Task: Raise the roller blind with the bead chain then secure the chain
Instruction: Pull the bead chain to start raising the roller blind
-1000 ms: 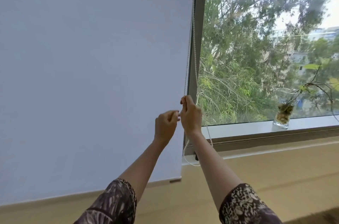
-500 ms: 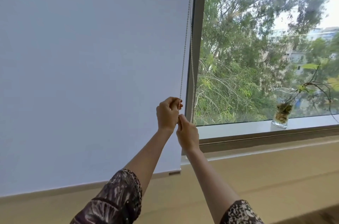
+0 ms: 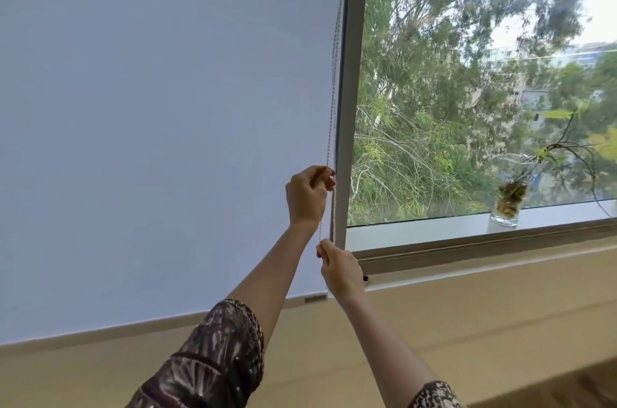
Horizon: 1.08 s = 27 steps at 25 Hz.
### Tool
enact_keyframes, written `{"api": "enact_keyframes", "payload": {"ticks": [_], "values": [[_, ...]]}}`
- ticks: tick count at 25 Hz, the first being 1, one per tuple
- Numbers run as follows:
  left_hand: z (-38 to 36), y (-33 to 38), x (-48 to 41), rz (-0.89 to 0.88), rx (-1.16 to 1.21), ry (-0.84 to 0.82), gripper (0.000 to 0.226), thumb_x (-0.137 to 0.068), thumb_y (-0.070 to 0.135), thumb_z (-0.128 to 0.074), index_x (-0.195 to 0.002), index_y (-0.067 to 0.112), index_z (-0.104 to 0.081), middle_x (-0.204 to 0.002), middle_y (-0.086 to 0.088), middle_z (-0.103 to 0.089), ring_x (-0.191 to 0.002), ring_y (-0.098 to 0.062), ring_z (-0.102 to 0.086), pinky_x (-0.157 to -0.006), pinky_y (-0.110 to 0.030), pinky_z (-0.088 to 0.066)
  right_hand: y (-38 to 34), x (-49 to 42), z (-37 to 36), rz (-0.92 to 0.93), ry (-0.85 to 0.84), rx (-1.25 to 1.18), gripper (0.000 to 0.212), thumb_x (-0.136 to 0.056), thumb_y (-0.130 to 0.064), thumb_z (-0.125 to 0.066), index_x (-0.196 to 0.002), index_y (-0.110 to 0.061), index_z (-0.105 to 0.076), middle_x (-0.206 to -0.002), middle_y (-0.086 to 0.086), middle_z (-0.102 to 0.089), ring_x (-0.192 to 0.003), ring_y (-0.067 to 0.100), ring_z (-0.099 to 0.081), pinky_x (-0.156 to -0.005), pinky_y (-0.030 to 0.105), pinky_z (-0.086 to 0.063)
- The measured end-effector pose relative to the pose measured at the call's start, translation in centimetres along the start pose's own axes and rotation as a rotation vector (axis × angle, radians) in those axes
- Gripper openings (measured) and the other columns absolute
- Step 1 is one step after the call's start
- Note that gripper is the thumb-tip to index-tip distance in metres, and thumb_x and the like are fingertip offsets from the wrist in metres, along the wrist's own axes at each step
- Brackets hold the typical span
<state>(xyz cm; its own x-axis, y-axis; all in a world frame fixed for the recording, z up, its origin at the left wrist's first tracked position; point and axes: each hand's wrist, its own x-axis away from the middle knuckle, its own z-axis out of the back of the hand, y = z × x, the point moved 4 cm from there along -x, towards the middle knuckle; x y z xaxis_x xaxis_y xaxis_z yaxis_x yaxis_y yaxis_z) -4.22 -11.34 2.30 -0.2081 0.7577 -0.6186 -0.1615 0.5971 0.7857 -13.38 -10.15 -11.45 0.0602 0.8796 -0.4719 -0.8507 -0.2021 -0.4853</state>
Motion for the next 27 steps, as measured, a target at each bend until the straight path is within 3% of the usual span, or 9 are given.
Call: {"api": "enact_keyframes", "payload": {"ticks": [4,8,10,12,15,18,22,27], "values": [[0.2,-2.6,2.7,-0.003,-0.109,0.001,0.020,-0.090,0.010,-0.060,-0.078,0.014,-0.075,-0.065,-0.003,-0.072,-0.062,-0.020,-0.069,-0.068,-0.041,-0.059,1.4,0.6,-1.9,-0.057,-0.233,-0.001,0.019,-0.095,-0.016,-0.034,-0.083,-0.024,-0.046,-0.080,0.006,-0.060,-0.074,0.031,-0.057,-0.053,0.031,-0.032],[0.6,-5.2,4.6,0.015,-0.227,-0.014,0.022,-0.091,0.010,-0.058,-0.078,0.015,-0.074,-0.064,0.000,-0.072,-0.061,-0.016,-0.068,-0.065,-0.039,-0.059,1.8,0.2,-2.2,-0.090,-0.381,-0.121,0.021,-0.094,-0.021,-0.038,-0.103,-0.021,-0.057,-0.096,0.013,-0.066,-0.076,0.027,-0.058,-0.058,0.029,-0.041],[1.1,-6.5,5.1,0.044,-0.260,-0.014,0.021,-0.091,0.009,-0.057,-0.082,0.015,-0.075,-0.068,0.000,-0.073,-0.064,-0.015,-0.069,-0.067,-0.038,-0.060,0.9,-1.3,-0.8,-0.093,-0.312,-0.260,0.033,-0.088,-0.008,-0.038,-0.110,-0.016,-0.061,-0.097,0.009,-0.068,-0.077,0.021,-0.058,-0.061,0.026,-0.042],[1.5,-7.2,5.5,0.062,-0.295,-0.013,0.020,-0.091,0.011,-0.057,-0.087,0.015,-0.076,-0.074,-0.002,-0.076,-0.068,-0.016,-0.070,-0.069,-0.036,-0.060,-0.7,-3.2,1.8,-0.102,-0.158,-0.484,0.033,-0.087,-0.001,-0.039,-0.103,-0.012,-0.066,-0.090,0.004,-0.069,-0.078,0.017,-0.061,-0.065,0.023,-0.044],[1.6,-7.8,5.8,0.066,-0.351,-0.032,0.025,-0.091,0.008,-0.053,-0.082,0.017,-0.075,-0.068,0.003,-0.073,-0.064,-0.014,-0.068,-0.067,-0.032,-0.057,-3.8,-6.0,6.0,-0.094,0.030,-0.772,0.026,-0.094,-0.007,-0.042,-0.101,-0.009,-0.068,-0.089,0.008,-0.071,-0.078,0.017,-0.066,-0.065,0.024,-0.049],[1.4,-8.2,6.5,0.088,-0.366,-0.036,0.026,-0.092,0.008,-0.053,-0.080,0.017,-0.074,-0.065,0.005,-0.070,-0.062,-0.011,-0.066,-0.067,-0.027,-0.056,-7.8,-8.4,9.8,0.005,0.097,-0.958,0.023,-0.099,-0.019,-0.044,-0.105,-0.009,-0.064,-0.091,0.011,-0.071,-0.080,0.021,-0.067,-0.070,0.029,-0.050],[1.1,-8.7,7.6,0.101,-0.351,-0.056,0.024,-0.092,0.007,-0.054,-0.080,0.014,-0.074,-0.064,0.001,-0.070,-0.062,-0.015,-0.066,-0.066,-0.025,-0.054,-11.5,-10.8,13.6,0.055,0.202,-1.077,0.020,-0.100,-0.021,-0.043,-0.106,-0.011,-0.059,-0.078,0.004,-0.064,-0.064,0.015,-0.058,-0.056,0.027,-0.047],[1.1,-9.6,7.8,0.107,-0.371,-0.094,0.024,-0.091,0.008,-0.056,-0.079,0.017,-0.074,-0.063,0.004,-0.071,-0.061,-0.012,-0.067,-0.065,-0.024,-0.054,-11.8,-10.6,14.0,0.090,0.354,-0.953,0.024,-0.099,-0.009,-0.039,-0.086,-0.006,-0.059,-0.058,-0.004,-0.043,-0.048,0.005,-0.035,-0.045,0.019,-0.027]]}}
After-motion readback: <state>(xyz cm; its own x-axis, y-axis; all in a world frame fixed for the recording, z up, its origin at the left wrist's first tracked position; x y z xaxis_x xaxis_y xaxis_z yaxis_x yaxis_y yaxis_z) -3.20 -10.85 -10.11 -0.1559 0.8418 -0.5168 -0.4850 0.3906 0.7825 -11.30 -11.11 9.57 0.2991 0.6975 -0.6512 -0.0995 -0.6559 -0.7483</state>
